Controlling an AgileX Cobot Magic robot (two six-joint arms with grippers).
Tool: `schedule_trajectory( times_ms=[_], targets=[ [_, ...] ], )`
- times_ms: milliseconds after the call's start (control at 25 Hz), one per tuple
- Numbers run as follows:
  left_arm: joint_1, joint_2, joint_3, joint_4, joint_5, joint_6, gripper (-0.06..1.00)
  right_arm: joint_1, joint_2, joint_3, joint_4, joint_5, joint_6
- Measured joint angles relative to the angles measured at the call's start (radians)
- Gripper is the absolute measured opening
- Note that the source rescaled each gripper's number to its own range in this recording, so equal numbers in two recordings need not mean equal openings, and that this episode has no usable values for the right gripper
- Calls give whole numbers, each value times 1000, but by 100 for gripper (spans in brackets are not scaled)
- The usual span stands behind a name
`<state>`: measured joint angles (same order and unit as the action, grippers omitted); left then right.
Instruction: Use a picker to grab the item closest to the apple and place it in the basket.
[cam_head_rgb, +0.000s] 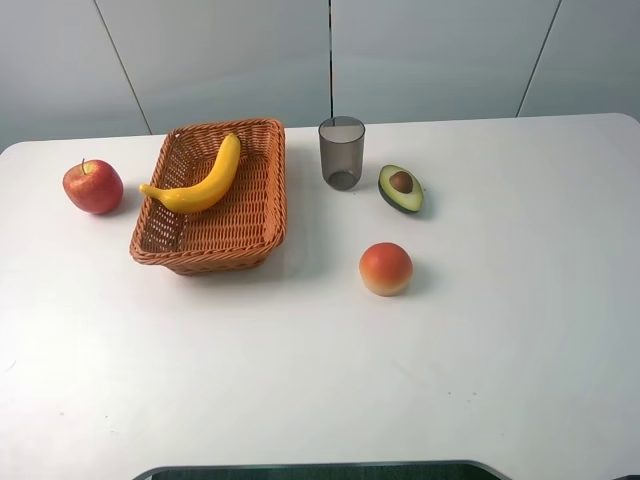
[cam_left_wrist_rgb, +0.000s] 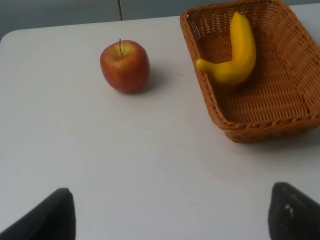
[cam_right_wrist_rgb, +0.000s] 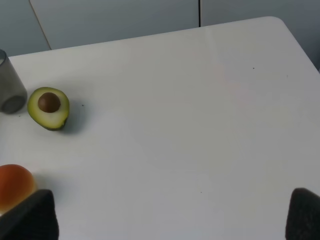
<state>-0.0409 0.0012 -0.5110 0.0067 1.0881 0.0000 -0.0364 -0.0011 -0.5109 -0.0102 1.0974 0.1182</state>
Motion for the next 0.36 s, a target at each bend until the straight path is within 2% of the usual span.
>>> schedule_trajectory(
  times_ms=[360],
  targets=[
    [0,0,0,-7,0,0,97,0,0,0,0,0,0]
  ],
)
